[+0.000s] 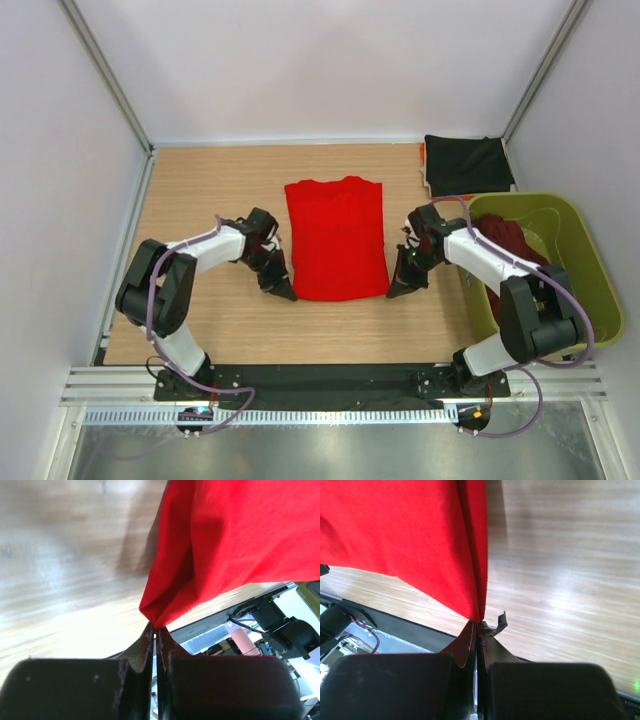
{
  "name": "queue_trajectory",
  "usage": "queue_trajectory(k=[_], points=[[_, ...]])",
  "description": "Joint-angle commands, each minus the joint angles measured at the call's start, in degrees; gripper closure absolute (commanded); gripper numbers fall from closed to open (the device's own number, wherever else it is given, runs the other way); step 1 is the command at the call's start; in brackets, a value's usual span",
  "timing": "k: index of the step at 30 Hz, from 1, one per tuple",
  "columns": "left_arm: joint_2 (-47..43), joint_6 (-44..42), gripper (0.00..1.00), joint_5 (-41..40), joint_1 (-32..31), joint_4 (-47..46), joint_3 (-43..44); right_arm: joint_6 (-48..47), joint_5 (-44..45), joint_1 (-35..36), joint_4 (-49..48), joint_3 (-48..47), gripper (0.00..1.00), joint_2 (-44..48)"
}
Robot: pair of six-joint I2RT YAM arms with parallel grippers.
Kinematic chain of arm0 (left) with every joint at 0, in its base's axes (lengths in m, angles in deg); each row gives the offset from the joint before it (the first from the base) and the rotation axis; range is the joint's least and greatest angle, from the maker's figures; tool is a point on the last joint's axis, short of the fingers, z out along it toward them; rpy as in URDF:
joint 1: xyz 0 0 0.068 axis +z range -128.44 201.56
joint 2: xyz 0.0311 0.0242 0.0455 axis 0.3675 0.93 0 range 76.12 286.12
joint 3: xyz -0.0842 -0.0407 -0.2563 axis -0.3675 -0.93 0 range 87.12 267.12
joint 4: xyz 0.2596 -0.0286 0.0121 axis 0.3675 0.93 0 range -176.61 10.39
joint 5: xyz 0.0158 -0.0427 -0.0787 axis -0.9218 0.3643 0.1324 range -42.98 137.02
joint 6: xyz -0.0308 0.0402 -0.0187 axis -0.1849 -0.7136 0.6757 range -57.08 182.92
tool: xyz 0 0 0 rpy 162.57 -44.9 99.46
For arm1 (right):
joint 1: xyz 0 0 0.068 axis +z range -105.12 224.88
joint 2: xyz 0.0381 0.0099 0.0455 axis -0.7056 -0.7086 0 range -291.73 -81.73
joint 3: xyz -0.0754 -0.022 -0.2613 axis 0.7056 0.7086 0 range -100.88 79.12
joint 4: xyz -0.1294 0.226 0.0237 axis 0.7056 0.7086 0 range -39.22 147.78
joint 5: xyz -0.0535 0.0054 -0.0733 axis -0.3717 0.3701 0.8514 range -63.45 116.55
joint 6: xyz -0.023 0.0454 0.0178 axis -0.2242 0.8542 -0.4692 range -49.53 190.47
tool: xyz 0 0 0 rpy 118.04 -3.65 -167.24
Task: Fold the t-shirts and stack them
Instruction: Fold the tshirt
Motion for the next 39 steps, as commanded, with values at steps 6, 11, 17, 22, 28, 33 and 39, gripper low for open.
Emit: queue_trajectory(k=[6, 11, 17, 22, 28, 33, 39], points=[[-8.8, 5.9, 1.0, -4.0, -0.7, 5.0, -0.8, 1.1, 4.7, 0.6, 5.2, 0.6, 0.99, 8.4], [-8.0, 7.3, 1.0, -4.5, -0.6, 6.4, 5.4, 0.9, 7.0, 0.6, 6.6, -5.7, 0.99, 7.7], [-4.7, 5.6, 1.0, -6.1, 1.6, 10.3, 14.6, 0.8, 9.4, 0.5, 7.3, -14.9, 0.99, 3.1], [1.6, 3.5, 1.0, -6.3, 4.8, 12.9, 25.8, -0.3, 11.2, 0.3, 7.9, -26.2, 0.99, -3.9], [14.0, 3.2, 1.0, -6.0, 8.2, 17.0, 48.1, -1.8, 12.6, -1.3, 10.9, -44.6, 0.99, -16.9], [22.3, 6.6, 1.0, -5.3, 10.2, 14.6, 60.0, -1.3, 13.9, -2.4, 12.3, -57.6, 0.99, -26.8], [30.8, 14.1, 1.0, -1.3, 11.7, -0.3, 65.8, 1.3, 14.2, -3.9, 7.7, -68.1, 0.99, -35.2]])
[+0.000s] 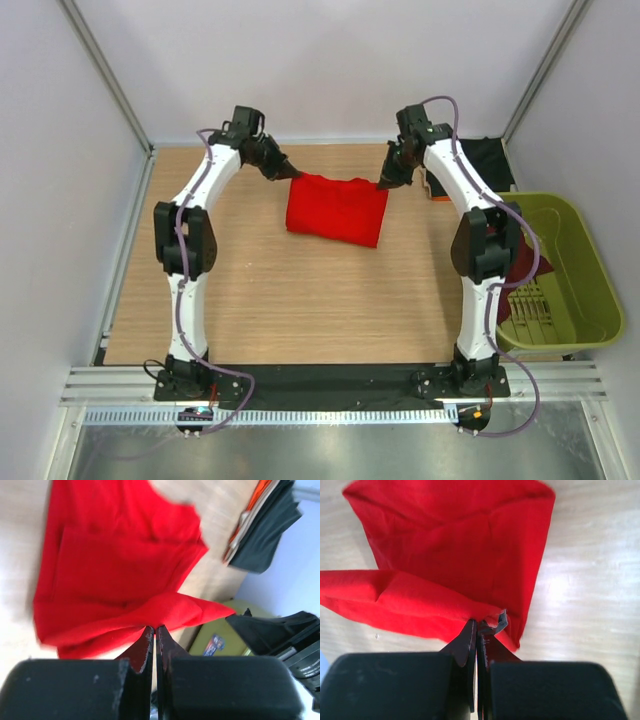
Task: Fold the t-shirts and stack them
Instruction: Fold the tshirt
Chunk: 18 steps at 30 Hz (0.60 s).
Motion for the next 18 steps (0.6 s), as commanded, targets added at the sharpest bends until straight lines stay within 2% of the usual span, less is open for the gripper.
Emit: queue_trajectory(k=[1, 5, 9, 12, 18], points=[[3.7, 6.9, 1.0, 3.8, 1.2, -14.9, 2.5, 1.6, 1.0, -0.8, -3.6, -5.8, 0.99, -2.4], [8.6, 13.1, 1.0, 5.3, 1.9, -27.9, 3.6, 3.3, 1.4, -1.2, -8.7, -6.5, 0.99, -4.3], [16.7, 16.5, 1.0, 6.5, 1.9, -32.8, 13.5, 5.6, 2.3, -1.8, -11.6, -7.9, 0.99, -6.1], [19.7, 19.5, 1.0, 6.6, 1.9, -38.3, 16.6, 6.5, 2.7, -2.1, -13.4, -8.6, 0.99, -7.2], [24.6, 22.7, 1.0, 5.3, 2.5, -41.5, 18.1, 8.8, 1.4, -3.8, -15.9, -11.7, 0.99, -12.4]])
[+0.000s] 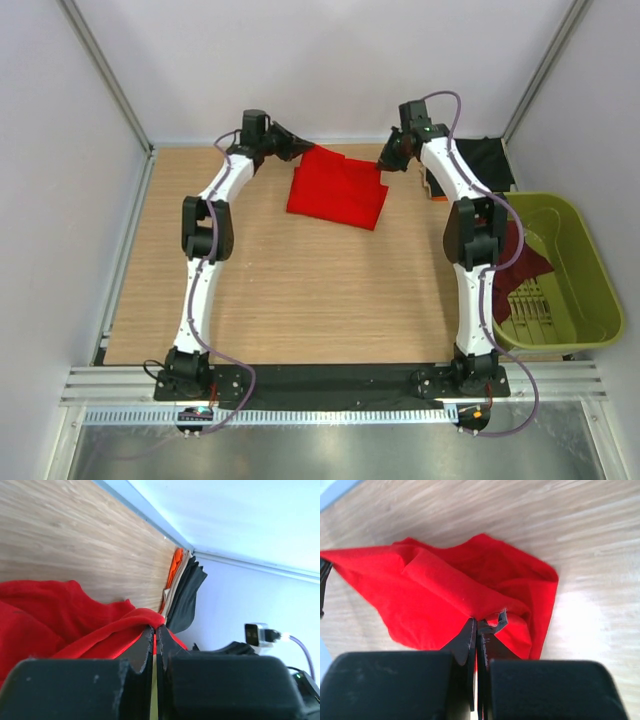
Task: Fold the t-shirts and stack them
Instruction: Fold the tshirt
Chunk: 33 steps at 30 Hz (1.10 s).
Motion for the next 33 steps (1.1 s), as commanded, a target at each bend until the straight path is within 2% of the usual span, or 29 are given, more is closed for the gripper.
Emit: queue_trajectory(k=[1, 6, 8, 9, 10, 13, 15, 17, 19, 22, 25, 33], points=[[1.7, 2.7, 1.0, 0.3, 1.0, -7.1, 2.6, 3.3, -0.1, -1.4, -4.0, -3.3, 0.99, -3.1], [3.8, 2.6, 1.0, -2.2, 1.9, -10.7, 2.9, 5.2, -1.0, -2.9, -10.3, -2.7, 0.98, -5.4], [5.0, 2.8, 0.99, -2.7, 2.5, -11.8, 3.8, 6.0, -2.2, -3.6, -13.3, -2.6, 0.88, -6.4], [5.4, 3.3, 0.95, -2.4, 2.8, -13.1, 3.9, 5.9, -2.7, -3.6, -13.8, -3.7, 0.81, -6.8], [5.4, 3.3, 0.81, -2.1, 3.5, -13.8, 4.1, 5.2, -3.7, -3.9, -12.4, -5.1, 0.79, -7.4], [3.2, -1.9, 0.68, -1.1, 5.1, -12.3, 2.9, 1.3, -5.2, -3.8, -6.7, -10.5, 0.63, -8.8], [-0.8, -5.1, 0.67, -1.4, 6.0, -8.7, -1.4, -0.2, -5.6, -3.7, -4.7, -9.0, 0.53, -7.0], [-4.1, -10.6, 0.65, -2.2, 6.6, -7.5, -5.5, -0.7, -7.3, -3.7, -4.4, -5.3, 0.49, -5.3], [-7.4, -17.5, 0.64, -2.4, 6.5, -2.3, -8.5, -2.1, -8.2, -3.6, -4.6, 0.2, 0.49, -3.1], [-10.3, -23.5, 0.65, -2.1, 5.8, 6.2, -11.4, -3.9, -10.4, -3.3, -4.1, 4.1, 0.48, -2.3], [-13.8, -27.5, 0.67, -2.2, 5.1, 8.0, -18.5, -5.1, -11.7, -3.3, -2.9, 4.9, 0.46, -3.2], [-18.1, -34.4, 0.69, -1.6, 2.1, 10.1, -28.6, -7.4, -12.5, -3.3, -2.6, 6.5, 0.46, -4.4]])
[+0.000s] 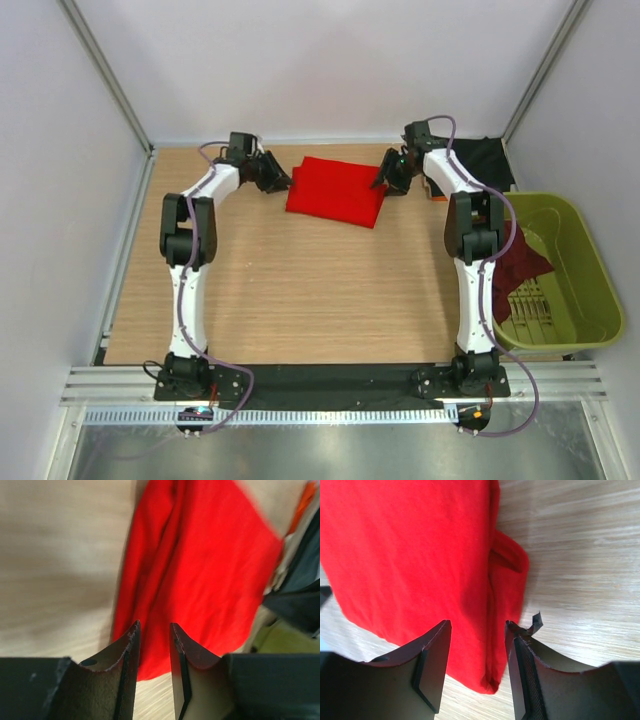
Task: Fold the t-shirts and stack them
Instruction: Fold the tshirt
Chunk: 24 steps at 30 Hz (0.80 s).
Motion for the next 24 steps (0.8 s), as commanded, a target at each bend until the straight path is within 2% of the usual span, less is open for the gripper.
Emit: queue_trajectory(k=[1, 6, 7, 8, 10, 11, 17, 20, 24], points=[[-4.3, -5.8, 0.69, 0.5, -1.2, 2.8, -4.1, -2.3, -1.0, 0.2, -0.1, 1.1, 0.47, 1.6], [-5.0, -8.6, 0.71, -3.1, -1.2, 6.1, -6.5, -1.2, -0.4, 0.1, -3.3, 5.7, 0.53, 1.8], [-4.6, -8.6, 0.75, -3.3, -1.2, 6.2, -6.5, -1.1, -0.2, 0.0, -3.9, 6.2, 0.56, 1.8], [-4.5, -8.3, 0.8, -3.2, -1.2, 6.3, -6.7, -1.0, 0.1, 0.0, -4.6, 6.8, 0.64, 1.8], [-4.1, -7.8, 0.88, -3.8, -1.2, 7.0, -7.2, -0.7, 0.4, 0.1, -5.3, 8.3, 0.72, 2.0], [-4.3, -7.4, 0.88, -4.2, -1.1, 7.4, -7.6, -0.7, 0.4, 0.0, -5.5, 9.2, 0.78, 2.1], [-10.4, -4.5, 0.86, -10.0, -1.0, 7.3, -12.9, -0.8, 1.2, 0.1, -6.9, 12.8, 0.92, 4.0], [-12.7, -2.2, 0.8, -9.6, -1.3, 6.1, -13.3, -1.0, -0.3, 0.0, -7.7, 13.5, 0.89, 4.6], [-12.0, -1.5, 0.71, -6.7, -1.9, 6.0, -11.4, -0.7, -0.7, 0.0, -8.9, 13.1, 0.68, 6.4]])
